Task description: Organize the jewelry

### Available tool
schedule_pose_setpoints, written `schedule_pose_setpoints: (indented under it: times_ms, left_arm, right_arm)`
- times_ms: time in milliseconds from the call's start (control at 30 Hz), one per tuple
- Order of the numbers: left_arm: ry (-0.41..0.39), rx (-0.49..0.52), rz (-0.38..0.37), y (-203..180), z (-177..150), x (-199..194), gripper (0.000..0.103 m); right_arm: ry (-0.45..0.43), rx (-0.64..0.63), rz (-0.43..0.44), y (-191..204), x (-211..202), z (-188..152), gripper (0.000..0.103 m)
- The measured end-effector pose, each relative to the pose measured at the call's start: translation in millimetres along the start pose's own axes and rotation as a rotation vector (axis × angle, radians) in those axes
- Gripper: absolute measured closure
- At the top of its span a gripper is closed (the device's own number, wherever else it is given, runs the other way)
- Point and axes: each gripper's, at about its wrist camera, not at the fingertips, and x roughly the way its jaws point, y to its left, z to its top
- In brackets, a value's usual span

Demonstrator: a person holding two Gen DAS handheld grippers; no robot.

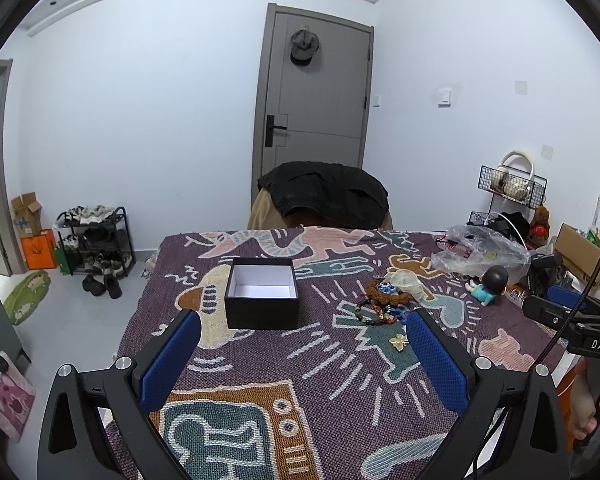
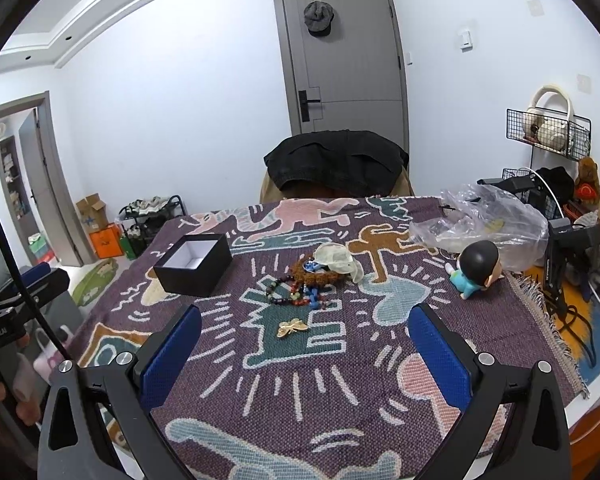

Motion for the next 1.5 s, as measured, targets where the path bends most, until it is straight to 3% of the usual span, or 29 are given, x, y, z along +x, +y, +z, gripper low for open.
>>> schedule_pose_setpoints:
  times_ms: [467,733,967,1233,1500]
  left_arm:
    - [0.053,-0.01,-0.033,-9.3,1.9,20.5,0.0]
    - [0.078,-0.001,-0.098,-23.4,5.2,42.9,0.002]
    - [0.121,0.01,-0.148,-39.5,5.2,68.4,0.012]
    - [0.221,0.015,-0.181,-49.9,-9.1,106.6,0.034]
    - [0.281,-0.014,-0.178,-43.2,-22.3,132.1,0.035]
  right_arm:
    - [0.017,0.014,0.005,-16.3,11.0,5.4,0.0]
    - [0.033,0.08,-0.005,-40.7,24.8,11.5,0.005]
    - [0.064,0.125,0.016,-57.0,38.9,11.1,0.01]
    - [0.152,0.111,0.052,-54.6,72.5,-1.4,0.01]
    - [0.248,0.069,0.081,-40.4,116.1,-15.9,0.01]
